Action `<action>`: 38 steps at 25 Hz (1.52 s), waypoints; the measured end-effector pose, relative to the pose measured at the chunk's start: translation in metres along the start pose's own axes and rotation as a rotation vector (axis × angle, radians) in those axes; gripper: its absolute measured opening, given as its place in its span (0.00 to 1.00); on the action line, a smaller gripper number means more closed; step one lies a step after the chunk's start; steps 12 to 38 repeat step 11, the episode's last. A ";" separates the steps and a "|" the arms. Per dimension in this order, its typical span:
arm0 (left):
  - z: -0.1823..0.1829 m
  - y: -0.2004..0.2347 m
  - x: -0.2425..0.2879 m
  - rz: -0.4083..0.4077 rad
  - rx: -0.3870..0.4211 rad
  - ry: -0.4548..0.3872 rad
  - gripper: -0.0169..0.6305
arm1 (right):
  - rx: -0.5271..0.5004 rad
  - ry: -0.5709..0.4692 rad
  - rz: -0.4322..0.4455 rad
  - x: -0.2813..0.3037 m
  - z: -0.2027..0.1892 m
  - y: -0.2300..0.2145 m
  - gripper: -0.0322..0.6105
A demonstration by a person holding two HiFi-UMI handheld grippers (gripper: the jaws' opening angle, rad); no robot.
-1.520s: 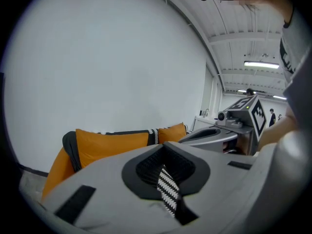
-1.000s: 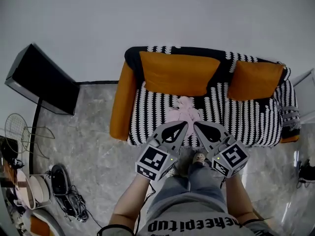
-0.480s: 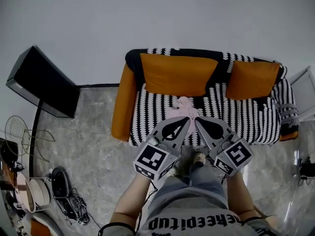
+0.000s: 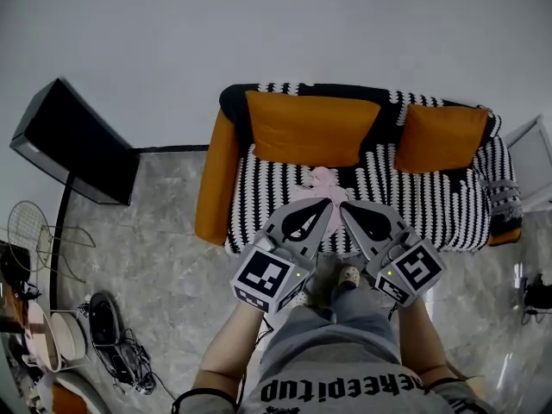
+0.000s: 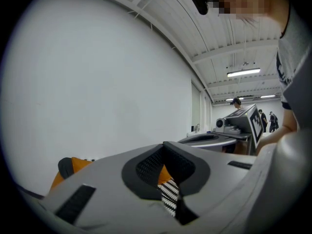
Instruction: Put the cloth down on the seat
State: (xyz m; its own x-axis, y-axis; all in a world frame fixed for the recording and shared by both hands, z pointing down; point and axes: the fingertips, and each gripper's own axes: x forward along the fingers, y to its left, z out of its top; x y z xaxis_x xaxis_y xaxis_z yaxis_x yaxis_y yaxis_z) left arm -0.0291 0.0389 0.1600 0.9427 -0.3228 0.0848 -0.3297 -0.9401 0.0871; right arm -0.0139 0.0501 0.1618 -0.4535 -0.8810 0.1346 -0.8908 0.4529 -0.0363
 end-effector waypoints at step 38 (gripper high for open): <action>0.000 -0.005 -0.008 0.003 0.005 -0.005 0.06 | -0.016 0.000 0.009 -0.003 0.001 0.011 0.04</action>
